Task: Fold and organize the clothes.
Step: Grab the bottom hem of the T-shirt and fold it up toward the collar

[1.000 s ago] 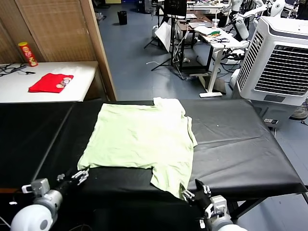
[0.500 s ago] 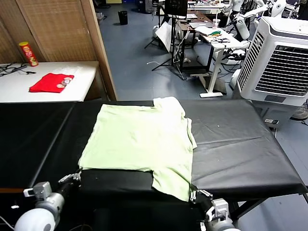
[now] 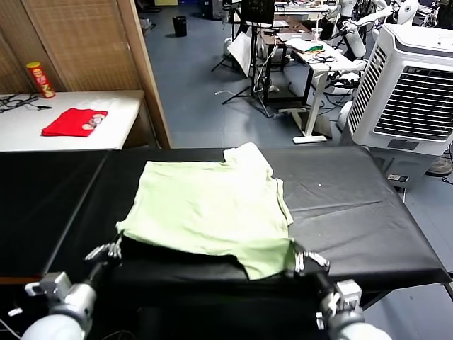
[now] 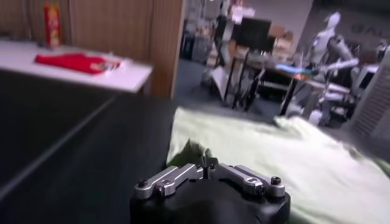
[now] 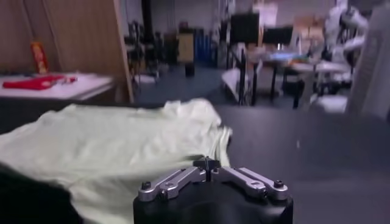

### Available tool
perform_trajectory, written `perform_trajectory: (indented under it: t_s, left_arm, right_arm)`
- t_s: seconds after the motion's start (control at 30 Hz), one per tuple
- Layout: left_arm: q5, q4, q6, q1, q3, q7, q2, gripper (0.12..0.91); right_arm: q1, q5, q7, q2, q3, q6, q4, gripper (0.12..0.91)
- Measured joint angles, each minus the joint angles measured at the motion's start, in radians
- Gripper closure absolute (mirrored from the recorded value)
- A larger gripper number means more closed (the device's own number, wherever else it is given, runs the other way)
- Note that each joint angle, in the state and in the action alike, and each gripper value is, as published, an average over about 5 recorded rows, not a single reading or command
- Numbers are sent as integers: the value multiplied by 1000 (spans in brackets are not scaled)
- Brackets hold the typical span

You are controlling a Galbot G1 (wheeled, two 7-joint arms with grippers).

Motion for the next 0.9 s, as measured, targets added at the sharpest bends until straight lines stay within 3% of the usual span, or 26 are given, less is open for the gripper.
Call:
perform_trajectory:
  t_s: [0.53,0.67,0.73,0.9]
  left_arm:
    - [74,253,-7,-245,104,20,2,903]
    - [76,297,3,-293,121,20,-5,903]
    - [80,311,5,-304,125,21,-7,860]
    - [94,318,5,-298,120,26,-2,594]
  right_arm:
    - [267,-80,-66,40,-75,119,-341,886]
    - [273,-78,-76,36,-75,109,-358,713]
    - [265,-75,-77,29,-72,90,-350,613]
    - [206,-33,-71,6,-55,14,-269,315]
